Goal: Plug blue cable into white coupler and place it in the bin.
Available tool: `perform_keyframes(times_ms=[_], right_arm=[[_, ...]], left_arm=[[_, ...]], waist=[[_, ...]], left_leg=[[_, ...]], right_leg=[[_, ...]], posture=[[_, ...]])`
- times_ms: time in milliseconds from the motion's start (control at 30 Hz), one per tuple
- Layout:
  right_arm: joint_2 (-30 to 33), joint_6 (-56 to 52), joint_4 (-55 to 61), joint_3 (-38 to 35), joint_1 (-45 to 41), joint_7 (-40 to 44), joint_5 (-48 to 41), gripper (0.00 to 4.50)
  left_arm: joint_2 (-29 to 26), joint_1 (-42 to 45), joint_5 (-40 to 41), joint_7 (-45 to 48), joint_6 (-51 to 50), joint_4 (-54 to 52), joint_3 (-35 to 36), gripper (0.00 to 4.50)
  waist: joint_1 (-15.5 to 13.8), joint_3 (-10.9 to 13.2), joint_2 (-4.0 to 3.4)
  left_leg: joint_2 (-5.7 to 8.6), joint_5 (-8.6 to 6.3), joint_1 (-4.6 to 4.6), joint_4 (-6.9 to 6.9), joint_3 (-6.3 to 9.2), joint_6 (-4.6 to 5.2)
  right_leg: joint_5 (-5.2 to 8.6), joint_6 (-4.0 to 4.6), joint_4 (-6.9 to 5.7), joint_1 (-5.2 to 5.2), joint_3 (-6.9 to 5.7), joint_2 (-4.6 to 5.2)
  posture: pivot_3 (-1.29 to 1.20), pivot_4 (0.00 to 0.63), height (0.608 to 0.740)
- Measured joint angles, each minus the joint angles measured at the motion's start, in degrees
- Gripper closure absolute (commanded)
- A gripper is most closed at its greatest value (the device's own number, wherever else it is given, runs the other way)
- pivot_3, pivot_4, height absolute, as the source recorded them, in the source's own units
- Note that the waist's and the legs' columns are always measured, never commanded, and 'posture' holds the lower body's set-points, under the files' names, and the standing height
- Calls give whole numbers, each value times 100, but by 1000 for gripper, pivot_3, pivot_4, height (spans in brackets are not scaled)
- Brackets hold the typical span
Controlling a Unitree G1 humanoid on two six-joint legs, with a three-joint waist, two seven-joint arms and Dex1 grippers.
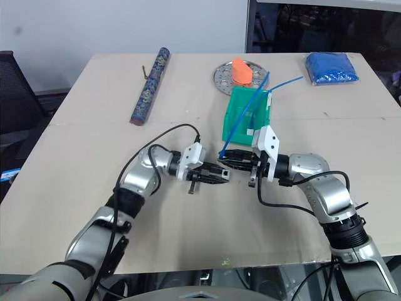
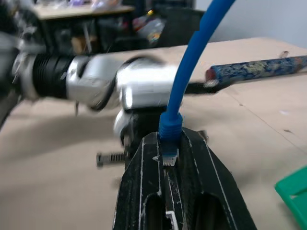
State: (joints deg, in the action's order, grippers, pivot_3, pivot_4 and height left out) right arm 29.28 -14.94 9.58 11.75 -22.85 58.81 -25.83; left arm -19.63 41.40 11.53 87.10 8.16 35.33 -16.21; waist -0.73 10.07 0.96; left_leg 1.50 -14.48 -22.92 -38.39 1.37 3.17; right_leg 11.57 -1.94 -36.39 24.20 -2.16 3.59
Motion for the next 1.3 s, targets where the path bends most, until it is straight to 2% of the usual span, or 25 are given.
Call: perform_keyframes(times_ms=[367,700,1033,1300], right_arm=[[34,753,-379,99,138,383,513,4500],[62,645,-358,59,212,442,382,4500],[83,694,-325,-101,401,443,348,4500],[91,625,-207,-130,459,421,309,4500]], left_arm=[[88,200,258,514,21,378,142,3970],[69,158,410,518,-56,350,20,3970],[147,92,571,515,-653,336,162,3970],[150,90,593,519,-607,290,166,3970]], waist=[[2,0,0],[-2,0,0],[-1,0,0],[-2,0,0]], left_leg=[[-3,-1,1,-1,3,1],[-3,-1,1,-2,4,1],[-2,0,2,-3,4,1],[-2,0,3,-4,3,0]], right_leg=[[0,0,-6,1,1,0],[-1,1,-7,1,2,0],[0,0,-10,1,3,-1],[-1,1,-12,1,5,0]], posture=[[0,150,740],[0,150,740],[0,150,740],[0,150,740]])
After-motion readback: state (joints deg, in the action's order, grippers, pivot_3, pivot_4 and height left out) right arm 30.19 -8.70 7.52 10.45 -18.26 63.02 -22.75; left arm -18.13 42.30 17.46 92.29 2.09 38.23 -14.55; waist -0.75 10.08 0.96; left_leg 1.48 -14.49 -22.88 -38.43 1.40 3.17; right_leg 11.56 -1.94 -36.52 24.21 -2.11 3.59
